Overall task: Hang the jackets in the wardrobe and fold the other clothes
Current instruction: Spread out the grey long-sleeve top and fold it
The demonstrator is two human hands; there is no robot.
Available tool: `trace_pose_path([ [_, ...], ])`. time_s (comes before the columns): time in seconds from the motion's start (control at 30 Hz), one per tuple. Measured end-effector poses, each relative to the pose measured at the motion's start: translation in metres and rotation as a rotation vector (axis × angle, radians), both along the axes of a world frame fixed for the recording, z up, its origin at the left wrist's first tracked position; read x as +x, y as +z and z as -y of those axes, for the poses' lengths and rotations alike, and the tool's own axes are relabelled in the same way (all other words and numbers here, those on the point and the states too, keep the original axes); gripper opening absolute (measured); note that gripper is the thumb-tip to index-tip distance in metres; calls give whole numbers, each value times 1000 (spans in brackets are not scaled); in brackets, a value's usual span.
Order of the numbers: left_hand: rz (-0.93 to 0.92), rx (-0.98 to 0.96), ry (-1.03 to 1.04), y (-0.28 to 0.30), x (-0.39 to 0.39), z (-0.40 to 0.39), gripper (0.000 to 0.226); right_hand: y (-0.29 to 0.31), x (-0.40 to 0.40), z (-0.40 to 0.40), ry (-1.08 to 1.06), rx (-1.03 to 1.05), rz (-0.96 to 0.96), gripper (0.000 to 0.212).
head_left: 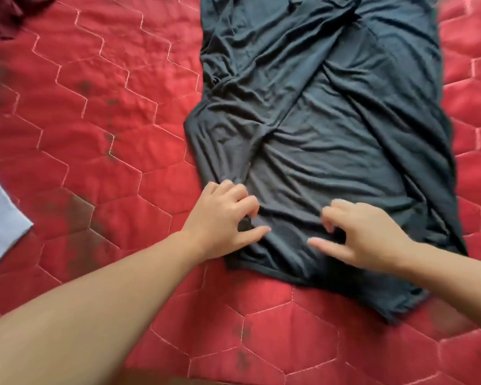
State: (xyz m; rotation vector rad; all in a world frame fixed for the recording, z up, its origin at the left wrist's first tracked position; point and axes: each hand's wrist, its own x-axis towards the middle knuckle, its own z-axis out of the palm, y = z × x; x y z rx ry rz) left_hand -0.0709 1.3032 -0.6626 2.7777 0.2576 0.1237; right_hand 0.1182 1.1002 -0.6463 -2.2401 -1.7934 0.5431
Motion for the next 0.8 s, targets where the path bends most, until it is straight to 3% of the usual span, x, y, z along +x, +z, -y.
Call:
trace_pose_path([
  [0.17,-138,115,-171,-3,-40,34,46,-4,-43,101,38,-237,179,37],
  [0.27,-293,210,-116,-5,-50,48,46,-11,-52,108,-131,-256,206,37],
  [0.37,-375,320,-74,-4,-43,59,34,-13,-54,104,-271,-230,172,24],
  [0.5,-477,356,-164,20,-36,65,21,1,-54,111,-450,-226,84,13],
  [0.57,-568,258,-233,33,-40,74,14,13,-59,118,-407,-346,69,11],
  [0.7,-950,-232,-153,64,-42,74,5,45,-58,111,-251,-745,27,10],
  [0.8,-1070,-376,-92,92,-22,55,7,74,-41,85,-174,-898,-15,14],
])
